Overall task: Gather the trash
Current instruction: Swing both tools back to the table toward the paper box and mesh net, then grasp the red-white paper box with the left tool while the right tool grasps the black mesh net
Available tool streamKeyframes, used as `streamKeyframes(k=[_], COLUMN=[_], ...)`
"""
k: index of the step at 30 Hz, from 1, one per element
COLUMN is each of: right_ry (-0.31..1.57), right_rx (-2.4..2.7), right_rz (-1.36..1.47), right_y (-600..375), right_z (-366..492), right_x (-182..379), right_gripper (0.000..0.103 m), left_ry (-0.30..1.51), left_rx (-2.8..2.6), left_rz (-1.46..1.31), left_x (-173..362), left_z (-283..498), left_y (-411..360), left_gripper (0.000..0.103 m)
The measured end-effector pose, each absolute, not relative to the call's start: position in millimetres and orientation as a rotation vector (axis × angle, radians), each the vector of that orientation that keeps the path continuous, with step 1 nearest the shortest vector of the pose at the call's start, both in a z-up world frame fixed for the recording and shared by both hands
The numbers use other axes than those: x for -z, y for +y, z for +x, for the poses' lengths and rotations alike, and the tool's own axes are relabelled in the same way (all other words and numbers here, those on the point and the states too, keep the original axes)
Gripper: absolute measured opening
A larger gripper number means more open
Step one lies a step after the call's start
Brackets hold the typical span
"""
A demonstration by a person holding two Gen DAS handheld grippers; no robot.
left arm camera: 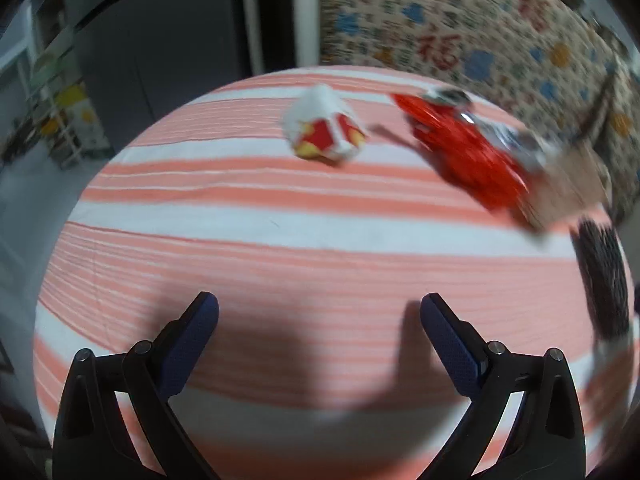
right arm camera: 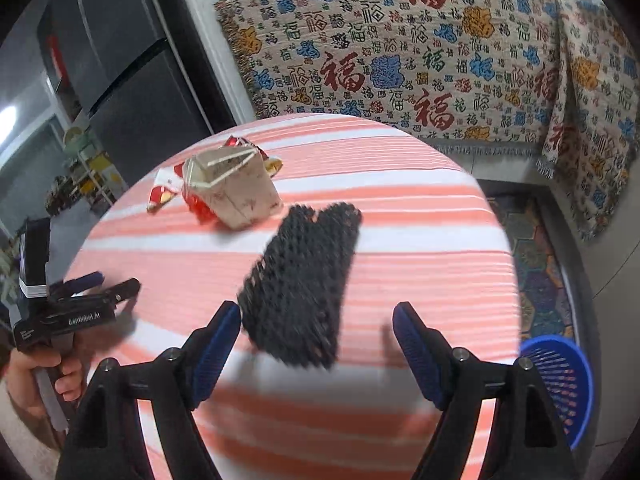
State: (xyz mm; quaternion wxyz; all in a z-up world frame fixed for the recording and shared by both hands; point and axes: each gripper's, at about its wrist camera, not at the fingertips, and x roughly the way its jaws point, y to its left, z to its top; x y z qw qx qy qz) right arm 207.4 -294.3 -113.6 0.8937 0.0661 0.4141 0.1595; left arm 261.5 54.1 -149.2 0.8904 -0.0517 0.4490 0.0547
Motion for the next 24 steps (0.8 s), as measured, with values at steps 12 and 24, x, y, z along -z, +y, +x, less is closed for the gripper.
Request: streamKeyframes(k=[12,24], right_ry=[0.890,0.913], right_rx=[-0.299,-0.332], right_rz=[0.015,0.037], right_y=[-263.2,-289.3], right_z=[221.6,220.5], right_x=[122.9,117.0], right_gripper=[0.081,0.009], left_ry=[0.974,0.886], left_rx=[-0.100,0.000], left_rz=[-0.060,0.024], left_x=[145.9,134.0], left_z=[413.6,356.5], left_y=[59.2,51.4], left_gripper=[0.101,0.029])
